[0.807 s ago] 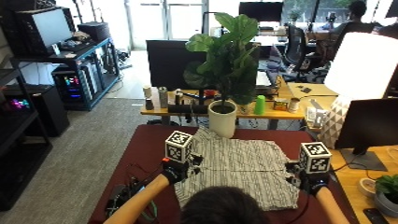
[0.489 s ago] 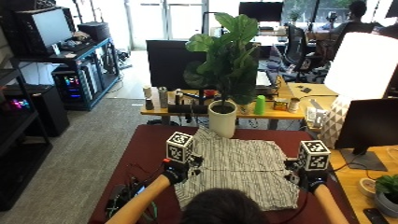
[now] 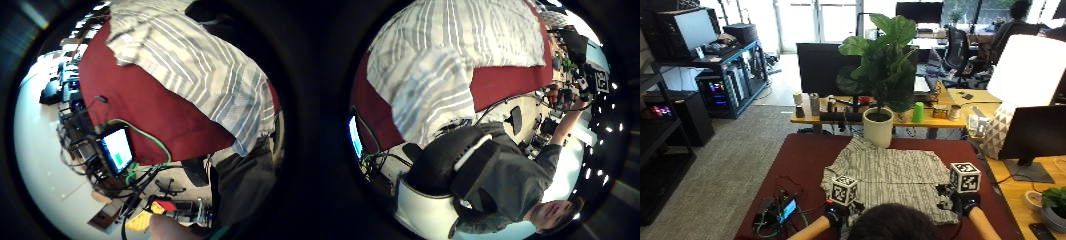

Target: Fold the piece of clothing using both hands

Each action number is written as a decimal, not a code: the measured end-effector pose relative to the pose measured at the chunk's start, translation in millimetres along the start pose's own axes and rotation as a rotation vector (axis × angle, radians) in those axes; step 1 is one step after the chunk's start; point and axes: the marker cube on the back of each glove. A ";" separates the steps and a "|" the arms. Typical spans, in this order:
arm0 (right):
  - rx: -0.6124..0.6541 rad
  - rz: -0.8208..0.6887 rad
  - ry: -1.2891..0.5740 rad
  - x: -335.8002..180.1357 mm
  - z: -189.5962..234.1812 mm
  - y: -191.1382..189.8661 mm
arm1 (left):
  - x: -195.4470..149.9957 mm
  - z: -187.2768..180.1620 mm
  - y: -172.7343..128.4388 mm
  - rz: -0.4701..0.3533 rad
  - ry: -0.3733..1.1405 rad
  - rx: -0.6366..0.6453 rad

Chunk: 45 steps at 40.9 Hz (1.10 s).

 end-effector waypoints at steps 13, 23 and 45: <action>-0.063 -0.016 0.016 -4.3 30.7 -13.4 | -6.3 51.9 -48.9 -0.097 -0.214 0.188; -0.115 -0.027 0.069 -11.7 48.0 -19.3 | -11.2 26.3 -74.1 -0.127 -0.230 0.293; -0.134 0.042 0.075 -5.5 109.6 -80.8 | -22.4 -41.4 -89.9 -0.160 -0.148 0.275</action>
